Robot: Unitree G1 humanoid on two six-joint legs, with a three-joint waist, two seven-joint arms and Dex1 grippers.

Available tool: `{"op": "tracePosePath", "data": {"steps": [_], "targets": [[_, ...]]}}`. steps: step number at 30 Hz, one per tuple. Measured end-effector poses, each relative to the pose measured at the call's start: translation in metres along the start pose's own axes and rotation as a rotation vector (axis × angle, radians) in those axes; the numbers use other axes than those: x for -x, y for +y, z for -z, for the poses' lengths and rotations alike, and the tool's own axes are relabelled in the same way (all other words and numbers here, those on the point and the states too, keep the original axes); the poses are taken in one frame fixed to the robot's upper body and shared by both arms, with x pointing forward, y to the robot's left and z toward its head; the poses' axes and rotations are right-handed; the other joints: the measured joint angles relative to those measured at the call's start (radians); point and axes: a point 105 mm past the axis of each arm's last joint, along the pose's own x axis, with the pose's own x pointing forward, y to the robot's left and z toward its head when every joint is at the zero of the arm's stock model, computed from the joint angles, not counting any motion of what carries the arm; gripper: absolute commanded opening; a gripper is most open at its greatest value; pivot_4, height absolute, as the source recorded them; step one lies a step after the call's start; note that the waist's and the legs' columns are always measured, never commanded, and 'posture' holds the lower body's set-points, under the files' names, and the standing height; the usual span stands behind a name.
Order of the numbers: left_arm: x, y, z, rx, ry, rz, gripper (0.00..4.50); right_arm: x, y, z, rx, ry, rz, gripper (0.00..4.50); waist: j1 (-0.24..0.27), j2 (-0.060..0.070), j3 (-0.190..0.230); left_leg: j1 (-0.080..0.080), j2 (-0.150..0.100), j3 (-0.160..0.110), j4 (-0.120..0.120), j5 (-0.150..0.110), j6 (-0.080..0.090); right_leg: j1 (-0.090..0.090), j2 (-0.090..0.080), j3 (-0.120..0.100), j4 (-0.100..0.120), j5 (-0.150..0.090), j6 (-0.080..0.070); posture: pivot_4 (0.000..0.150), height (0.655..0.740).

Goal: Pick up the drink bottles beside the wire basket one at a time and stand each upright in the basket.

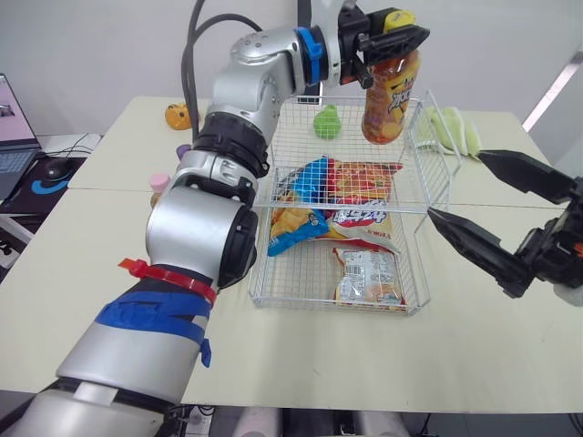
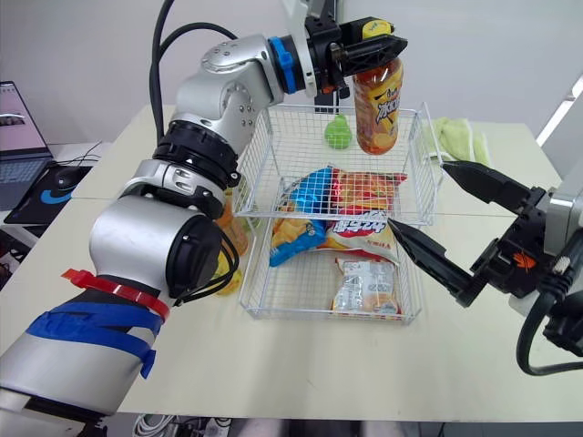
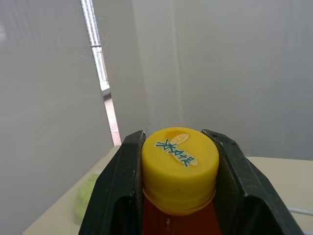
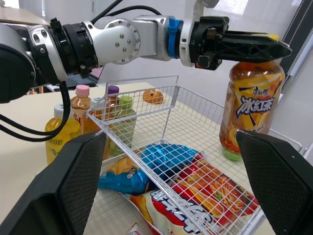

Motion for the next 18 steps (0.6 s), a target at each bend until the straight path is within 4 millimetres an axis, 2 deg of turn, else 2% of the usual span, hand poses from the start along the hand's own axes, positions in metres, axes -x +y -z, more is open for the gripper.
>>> {"op": "tracePosePath", "data": {"steps": [3,5,14,16,18], "targets": [[-0.011,-0.009,0.015,0.028,0.024,0.012,1.38,-0.014,-0.016,0.007,-0.008,0.003,0.029,4.5,0.002,0.0,0.0,-0.001,0.0,-0.001,0.0,0.0,0.0,0.0,0.0,0.0,0.0,0.0,0.0,0.15,0.74],[-0.012,-0.008,0.021,0.035,0.04,-0.001,1.38,-0.016,-0.023,0.015,-0.022,0.026,0.054,4.5,0.004,0.0,0.0,-0.002,0.0,-0.001,0.0,0.001,0.0,-0.002,0.0,0.0,0.0,0.0,0.0,0.15,0.74],[-0.014,-0.002,0.023,0.019,0.055,-0.065,1.38,-0.019,-0.025,0.015,-0.011,0.022,0.061,4.5,0.009,0.0,0.0,-0.002,0.0,0.0,0.001,0.0,0.0,-0.001,0.0,0.0,0.0,0.001,0.001,0.15,0.74],[-0.015,-0.002,0.023,0.022,0.056,-0.069,2.1,-0.019,-0.026,0.015,-0.011,0.022,0.063,4.5,0.009,0.0,0.0,-0.002,0.0,0.0,0.001,0.0,0.0,-0.001,0.0,0.0,0.0,0.001,0.001,0.15,0.74],[-0.016,-0.003,0.022,0.031,0.046,-0.071,2.6,-0.019,-0.026,0.016,-0.012,0.021,0.065,4.5,0.008,0.0,0.0,-0.002,0.0,0.0,0.001,0.001,0.0,-0.001,0.0,0.0,0.0,0.001,0.001,0.15,0.74]]}}
